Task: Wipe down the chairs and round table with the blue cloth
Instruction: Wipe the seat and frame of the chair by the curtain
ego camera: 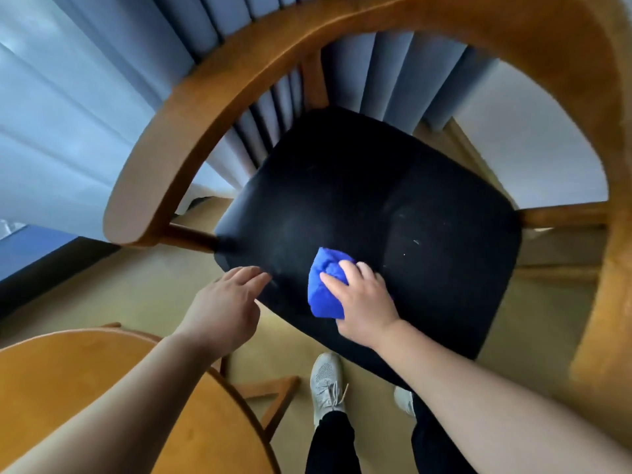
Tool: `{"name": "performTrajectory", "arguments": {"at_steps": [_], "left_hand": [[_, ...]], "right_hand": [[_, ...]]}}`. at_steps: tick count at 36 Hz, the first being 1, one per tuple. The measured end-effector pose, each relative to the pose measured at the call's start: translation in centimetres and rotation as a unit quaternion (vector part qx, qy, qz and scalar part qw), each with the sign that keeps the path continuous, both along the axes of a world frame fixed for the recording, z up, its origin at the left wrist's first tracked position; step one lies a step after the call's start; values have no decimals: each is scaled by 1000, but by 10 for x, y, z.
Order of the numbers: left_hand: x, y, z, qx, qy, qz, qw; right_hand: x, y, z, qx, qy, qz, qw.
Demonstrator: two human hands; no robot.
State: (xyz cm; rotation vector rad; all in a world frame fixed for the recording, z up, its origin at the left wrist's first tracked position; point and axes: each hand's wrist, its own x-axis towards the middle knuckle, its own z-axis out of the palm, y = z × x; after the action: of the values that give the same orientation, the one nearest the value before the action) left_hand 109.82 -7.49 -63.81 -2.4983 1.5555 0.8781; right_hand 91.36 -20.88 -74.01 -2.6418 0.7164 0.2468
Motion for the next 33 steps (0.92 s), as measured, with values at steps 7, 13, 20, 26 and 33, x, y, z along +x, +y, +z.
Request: {"name": "performTrajectory", "arguments": {"at_steps": [7,13,20,26,33], "left_hand": [[-2,-5,3,-18,-9,-13,1000],[-7,-10,-5,-29,-7,-35,999],[-6,-26,-26,-74,-19,-49,996],[-7,-45,-38,-103,-32,-71,992],[-8,-65,-49,-105,-34,-78,991]], "right_hand": [[-9,-2,8,35,8,30,999],[-11,-25,17,90,-2,-34,995],[-6,-126,29,42,-36,-154,986],[9,-232,28,-13,-43,-215,976],[29,-266,8,-18,35,-203,978]]}}
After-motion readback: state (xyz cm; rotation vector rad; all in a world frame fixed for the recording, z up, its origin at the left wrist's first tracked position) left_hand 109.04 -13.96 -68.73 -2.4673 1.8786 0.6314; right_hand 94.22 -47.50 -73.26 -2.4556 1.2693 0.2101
